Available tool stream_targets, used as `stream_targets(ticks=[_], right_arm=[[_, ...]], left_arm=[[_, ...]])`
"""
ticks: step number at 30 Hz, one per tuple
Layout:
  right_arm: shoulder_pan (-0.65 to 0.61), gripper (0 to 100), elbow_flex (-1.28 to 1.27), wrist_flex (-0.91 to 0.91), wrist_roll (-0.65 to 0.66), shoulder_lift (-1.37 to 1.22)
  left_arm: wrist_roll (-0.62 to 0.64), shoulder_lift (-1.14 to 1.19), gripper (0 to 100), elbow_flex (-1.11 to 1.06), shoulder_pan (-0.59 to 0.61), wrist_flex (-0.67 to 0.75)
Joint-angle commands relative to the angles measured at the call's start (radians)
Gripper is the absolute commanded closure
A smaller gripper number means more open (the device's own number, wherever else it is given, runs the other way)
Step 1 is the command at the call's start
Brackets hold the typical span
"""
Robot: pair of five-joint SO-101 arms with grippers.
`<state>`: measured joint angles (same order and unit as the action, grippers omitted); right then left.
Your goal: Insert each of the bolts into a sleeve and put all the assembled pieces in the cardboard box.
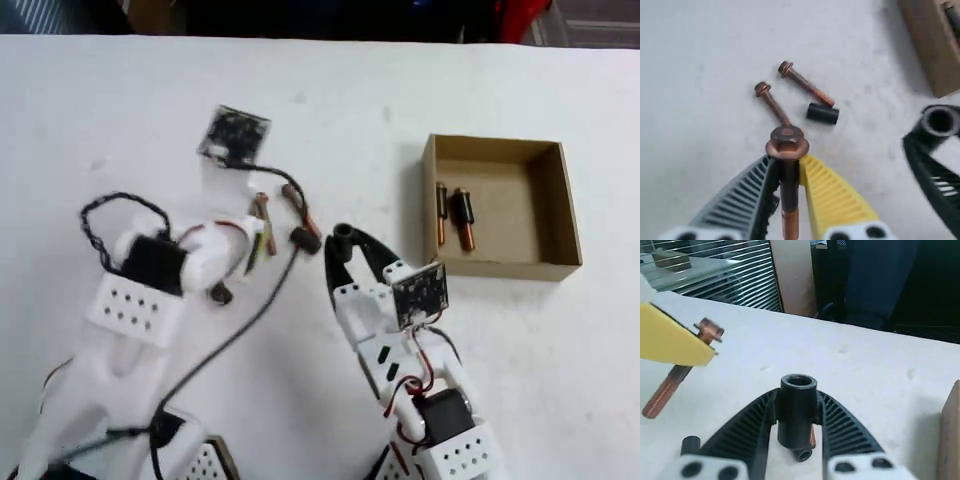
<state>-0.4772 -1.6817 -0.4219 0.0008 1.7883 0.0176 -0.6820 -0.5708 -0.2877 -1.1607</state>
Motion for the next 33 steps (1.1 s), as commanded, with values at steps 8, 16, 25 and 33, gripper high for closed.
stream_targets(ticks=[8,16,25,33], right_arm=[[-0.035,98.1,-0.009,0.133,-0.009,0.012],[-0.102,98.1,-0.009,0.131,-0.008,0.010],[-0.105,98.1,-0.009,0.093,-0.008,0.012],[-0.108,98.1,-0.009,0.090,-0.008,0.012]], left_arm=[[-0.002,-0.231,98,0.008,-0.090,0.195],[0.000,-0.329,98,0.005,-0.180,0.311],[-0.002,-0.552,98,-0.334,-0.208,0.698],[0.002,-0.575,98,-0.474,-0.209,0.848]])
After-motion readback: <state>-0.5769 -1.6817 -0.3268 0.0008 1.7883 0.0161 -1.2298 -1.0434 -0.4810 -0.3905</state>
